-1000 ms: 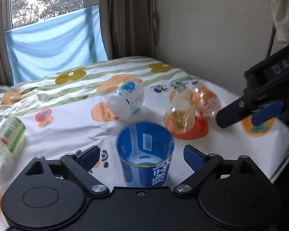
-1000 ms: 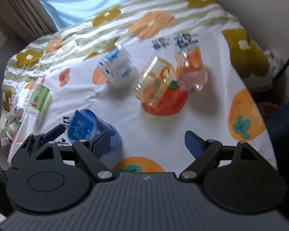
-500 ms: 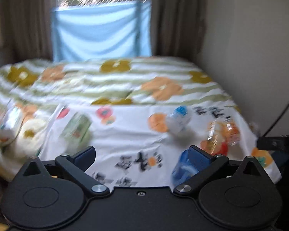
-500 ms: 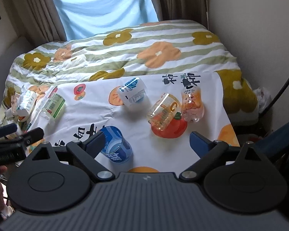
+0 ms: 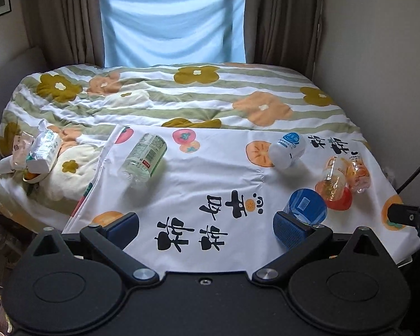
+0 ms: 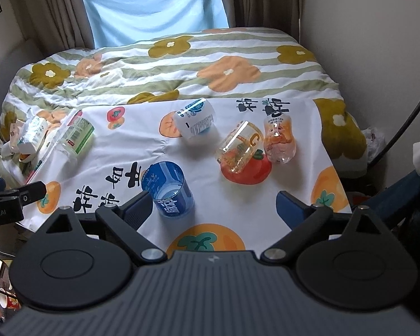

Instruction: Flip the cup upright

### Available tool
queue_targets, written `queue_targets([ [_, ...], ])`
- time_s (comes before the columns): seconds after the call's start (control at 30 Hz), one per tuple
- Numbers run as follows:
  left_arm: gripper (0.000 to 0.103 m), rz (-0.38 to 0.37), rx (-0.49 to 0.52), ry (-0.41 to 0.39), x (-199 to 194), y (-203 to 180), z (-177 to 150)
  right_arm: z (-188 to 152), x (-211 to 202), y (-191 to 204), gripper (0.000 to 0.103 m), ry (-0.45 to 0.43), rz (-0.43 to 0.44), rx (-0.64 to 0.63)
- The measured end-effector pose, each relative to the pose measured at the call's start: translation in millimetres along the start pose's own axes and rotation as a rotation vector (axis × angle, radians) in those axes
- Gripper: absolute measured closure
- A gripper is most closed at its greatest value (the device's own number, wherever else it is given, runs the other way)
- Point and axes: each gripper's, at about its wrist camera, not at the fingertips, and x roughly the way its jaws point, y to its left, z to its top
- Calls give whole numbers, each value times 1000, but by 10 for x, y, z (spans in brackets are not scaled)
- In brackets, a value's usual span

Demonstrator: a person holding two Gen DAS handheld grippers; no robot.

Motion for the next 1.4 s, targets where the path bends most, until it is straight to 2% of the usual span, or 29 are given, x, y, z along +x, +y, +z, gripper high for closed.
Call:
queue_targets([
  [0.67, 0, -10, 10, -25, -48, 19, 23, -1, -74, 16, 0, -17, -31, 7],
  [1.4, 0, 13, 40, -22, -40, 57, 48, 16, -78, 36, 0, -12, -40, 4],
])
